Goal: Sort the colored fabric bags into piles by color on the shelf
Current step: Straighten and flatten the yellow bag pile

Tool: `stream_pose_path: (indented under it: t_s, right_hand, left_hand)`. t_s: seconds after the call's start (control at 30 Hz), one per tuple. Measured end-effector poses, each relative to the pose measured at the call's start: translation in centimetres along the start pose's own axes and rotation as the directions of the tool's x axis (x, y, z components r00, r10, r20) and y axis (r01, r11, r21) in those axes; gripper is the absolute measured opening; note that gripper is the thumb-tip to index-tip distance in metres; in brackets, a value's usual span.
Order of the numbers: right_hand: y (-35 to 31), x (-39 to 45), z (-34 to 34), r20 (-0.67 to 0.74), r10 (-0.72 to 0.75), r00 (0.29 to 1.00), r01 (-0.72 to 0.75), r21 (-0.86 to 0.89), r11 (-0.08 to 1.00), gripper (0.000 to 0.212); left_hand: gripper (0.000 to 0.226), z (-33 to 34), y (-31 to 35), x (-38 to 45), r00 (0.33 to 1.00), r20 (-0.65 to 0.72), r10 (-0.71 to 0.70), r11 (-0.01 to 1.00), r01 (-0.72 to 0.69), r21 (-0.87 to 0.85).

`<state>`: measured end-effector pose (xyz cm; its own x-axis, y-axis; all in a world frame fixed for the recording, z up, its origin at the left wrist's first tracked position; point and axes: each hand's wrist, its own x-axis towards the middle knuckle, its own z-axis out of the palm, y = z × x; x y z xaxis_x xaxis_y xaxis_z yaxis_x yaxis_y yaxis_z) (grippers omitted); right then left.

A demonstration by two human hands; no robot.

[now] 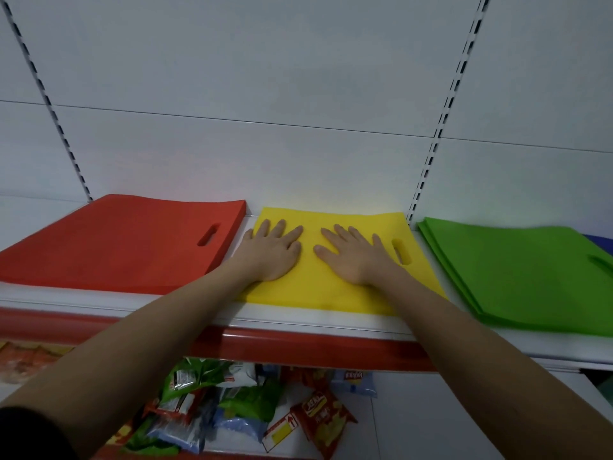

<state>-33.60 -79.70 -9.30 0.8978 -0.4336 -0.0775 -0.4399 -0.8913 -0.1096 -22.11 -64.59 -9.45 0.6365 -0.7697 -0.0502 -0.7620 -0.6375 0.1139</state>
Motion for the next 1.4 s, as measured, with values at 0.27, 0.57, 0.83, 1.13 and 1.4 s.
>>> stream_pose_path:
  t_s: [0.27,0.57,0.83,1.13,1.4]
  right_hand:
    - [4.2,-2.0,-0.6,-0.029,0.038,0.999,-0.041,-0.103,0.994,0.071]
    - [6.8,-3.1,-1.2,-0.010,0.043,0.999,-0.043,-0.070,0.997,0.067]
    - [6.6,-3.4,-1.5,-0.009,0.046,0.999,-0.046,-0.065,0.997,0.068]
    - [5.6,-3.3,-3.0,-0.024,0.039,0.999,-0.044,-0.251,0.967,0.068]
    - [-5.1,-5.3,0.0,-0.119,-0.138,0.983,0.146,0.067,0.987,0.061]
  left_hand:
    - [0.054,0.0,-0.2,-0.1,1.000,0.003,0.019,1.000,-0.019,-0.005]
    - [0.054,-0.3,-0.1,-0.4,1.000,0.009,0.015,1.000,-0.015,0.000]
    - [0.056,-1.8,0.7,-4.0,0.993,0.109,0.053,0.999,-0.053,-0.004]
    - [0.055,-0.3,1.0,-5.8,0.997,0.056,0.062,0.998,-0.064,0.026]
    - [0.054,0.1,1.0,-5.6,0.999,0.046,0.025,0.997,-0.028,0.066]
